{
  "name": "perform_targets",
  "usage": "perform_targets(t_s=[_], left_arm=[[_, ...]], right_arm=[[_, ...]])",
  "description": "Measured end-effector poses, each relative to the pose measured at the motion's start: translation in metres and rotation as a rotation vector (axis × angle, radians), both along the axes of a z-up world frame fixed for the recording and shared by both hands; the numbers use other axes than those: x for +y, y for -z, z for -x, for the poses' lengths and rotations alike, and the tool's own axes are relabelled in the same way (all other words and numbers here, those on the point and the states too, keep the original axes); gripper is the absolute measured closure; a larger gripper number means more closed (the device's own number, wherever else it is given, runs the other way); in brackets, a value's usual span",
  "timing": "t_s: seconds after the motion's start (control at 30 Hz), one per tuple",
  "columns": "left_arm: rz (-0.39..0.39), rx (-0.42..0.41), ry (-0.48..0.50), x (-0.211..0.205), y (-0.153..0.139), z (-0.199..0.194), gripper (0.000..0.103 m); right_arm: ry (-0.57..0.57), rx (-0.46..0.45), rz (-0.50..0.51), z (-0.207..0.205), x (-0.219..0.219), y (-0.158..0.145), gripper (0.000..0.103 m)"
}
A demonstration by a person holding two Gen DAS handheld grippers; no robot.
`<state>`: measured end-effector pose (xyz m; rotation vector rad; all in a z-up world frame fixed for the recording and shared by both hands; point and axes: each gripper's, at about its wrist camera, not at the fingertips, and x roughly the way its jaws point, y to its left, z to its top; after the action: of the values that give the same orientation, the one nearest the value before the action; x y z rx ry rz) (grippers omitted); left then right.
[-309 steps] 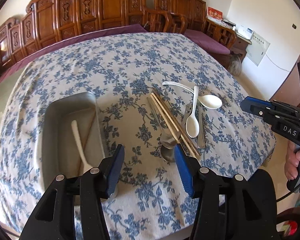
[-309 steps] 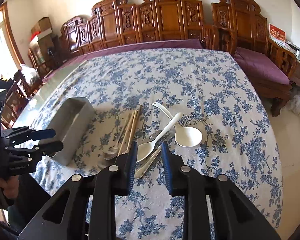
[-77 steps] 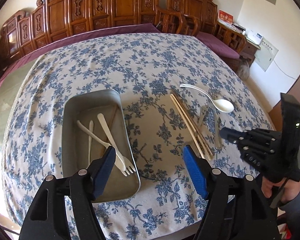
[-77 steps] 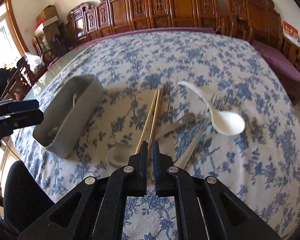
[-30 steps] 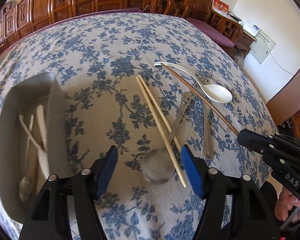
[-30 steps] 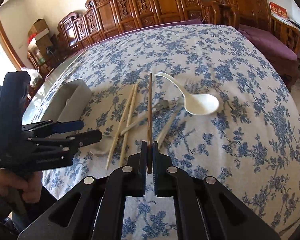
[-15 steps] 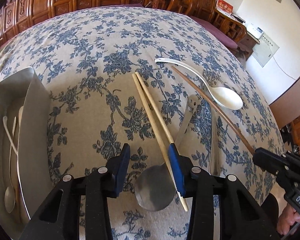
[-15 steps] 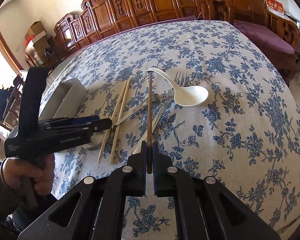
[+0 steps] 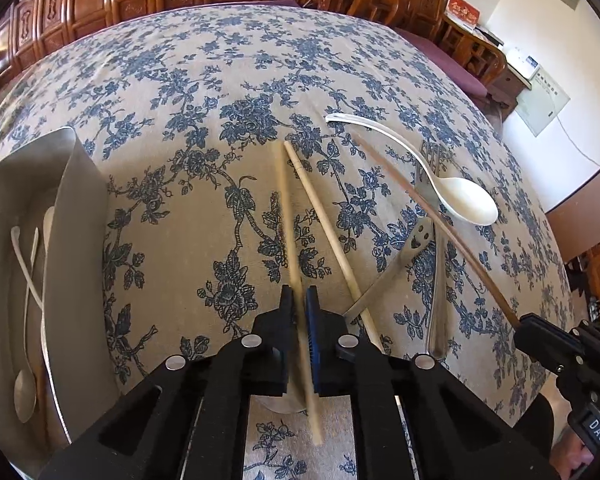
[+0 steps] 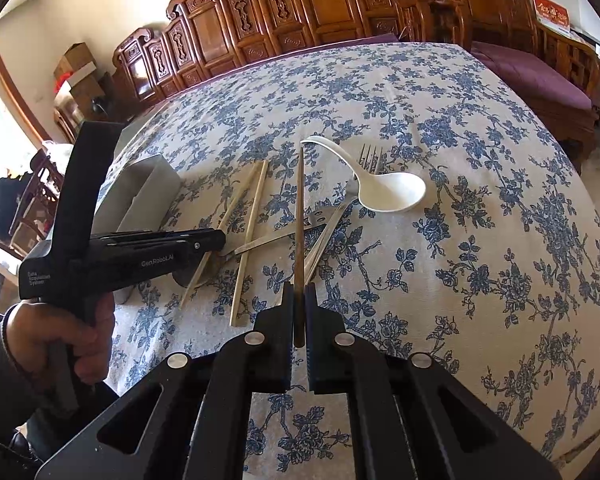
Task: Organize utensils
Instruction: 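Grasp another wooden chopstick with the left gripper and lift it, then carry the chopstick into the tray and open the left gripper while the right carries its chopstick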
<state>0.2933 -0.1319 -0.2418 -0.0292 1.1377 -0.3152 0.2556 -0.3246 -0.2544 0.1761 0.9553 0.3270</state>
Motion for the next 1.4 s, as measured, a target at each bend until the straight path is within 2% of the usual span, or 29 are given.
perform_targets(t_s=[0.2, 0.47, 0.9, 1.17, 1.4], left_arm=[[0.003, -0.016, 0.020, 0.003, -0.012, 0.009, 0.099], [0.011, -0.064, 0.027, 0.021, -0.041, 0.023, 0.099], [0.029, -0.140, -0.024, 0.077, -0.087, 0.045, 0.099], [0.015, -0.163, -0.055, 0.119, -0.102, 0.050, 0.099], [0.004, -0.168, -0.074, 0.143, -0.103, 0.048, 0.099]], right_arm=[[-0.008, -0.008, 0.003, 0.001, 0.007, -0.001, 0.097], [0.005, -0.063, 0.022, 0.004, 0.017, -0.014, 0.097], [0.006, -0.118, 0.009, 0.011, 0.034, -0.043, 0.097], [-0.015, -0.138, -0.007, 0.013, 0.057, -0.053, 0.097], [-0.058, -0.149, -0.006, 0.010, 0.079, -0.061, 0.097]])
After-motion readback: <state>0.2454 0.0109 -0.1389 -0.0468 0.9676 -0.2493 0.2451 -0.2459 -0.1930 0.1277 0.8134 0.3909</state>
